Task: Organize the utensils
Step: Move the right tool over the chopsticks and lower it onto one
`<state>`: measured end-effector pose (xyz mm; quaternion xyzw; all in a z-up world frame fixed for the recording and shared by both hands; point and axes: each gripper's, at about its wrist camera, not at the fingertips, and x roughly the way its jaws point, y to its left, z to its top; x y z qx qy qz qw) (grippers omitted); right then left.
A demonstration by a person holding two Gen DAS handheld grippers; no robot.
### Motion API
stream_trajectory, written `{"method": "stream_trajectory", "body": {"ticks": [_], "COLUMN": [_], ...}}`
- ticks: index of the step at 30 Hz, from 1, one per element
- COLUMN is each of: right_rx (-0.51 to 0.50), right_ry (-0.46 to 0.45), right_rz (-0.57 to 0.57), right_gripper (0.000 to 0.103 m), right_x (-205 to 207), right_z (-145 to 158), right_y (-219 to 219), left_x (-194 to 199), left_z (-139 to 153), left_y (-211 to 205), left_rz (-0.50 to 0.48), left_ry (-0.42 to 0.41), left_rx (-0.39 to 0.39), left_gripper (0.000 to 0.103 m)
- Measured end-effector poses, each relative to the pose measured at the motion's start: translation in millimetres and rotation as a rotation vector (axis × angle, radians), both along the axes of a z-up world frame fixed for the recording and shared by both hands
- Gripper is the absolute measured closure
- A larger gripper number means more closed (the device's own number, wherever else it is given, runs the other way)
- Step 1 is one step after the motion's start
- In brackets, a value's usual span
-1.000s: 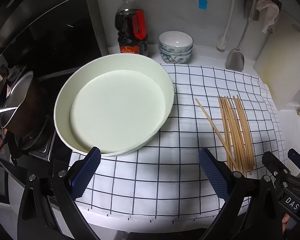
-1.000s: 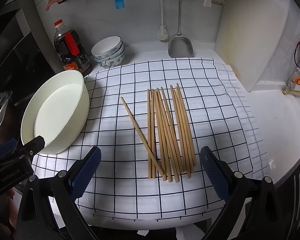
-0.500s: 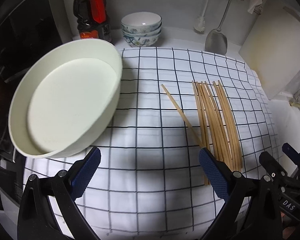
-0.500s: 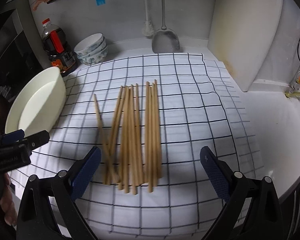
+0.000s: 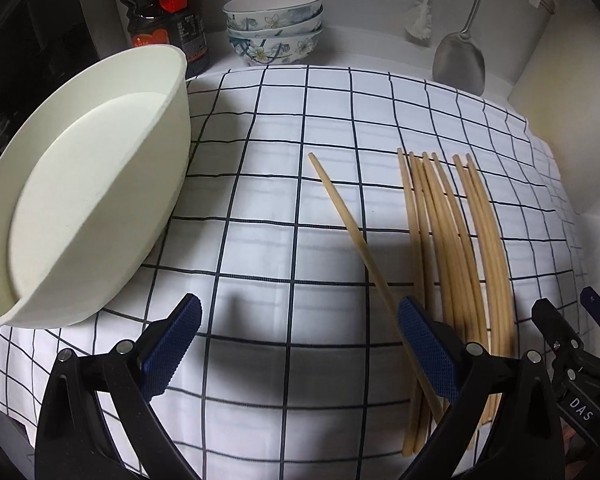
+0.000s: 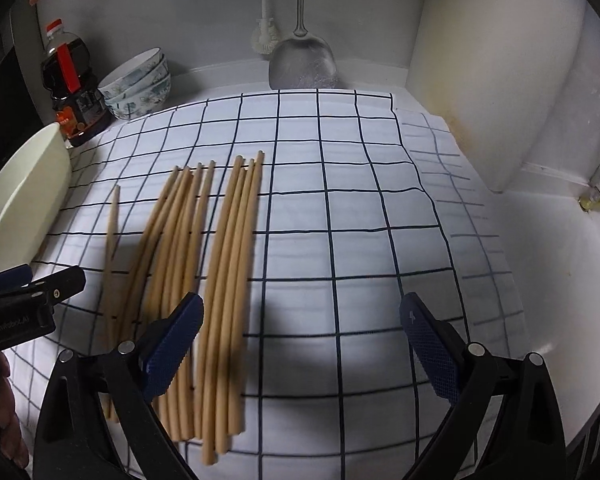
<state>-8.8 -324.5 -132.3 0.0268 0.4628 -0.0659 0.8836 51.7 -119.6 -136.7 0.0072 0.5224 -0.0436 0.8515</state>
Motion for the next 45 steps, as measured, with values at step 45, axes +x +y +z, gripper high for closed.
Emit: {"method": "stream_trajectory", "body": {"ticks": [45], "right_rx": [-0.125], "right_ry": [0.016], "right_rz": [0.030], "right_gripper": [0.010], "right_x": [3.6], "right_z": [-29.8], "right_y": [4.9], "left_x": [-4.3], "left_z": [-20.2], "left_y": [9.3], "left_rz": [0.028], "left_ry": [-0.026], "left_rx": [0.078], "left_gripper": [0.011]}}
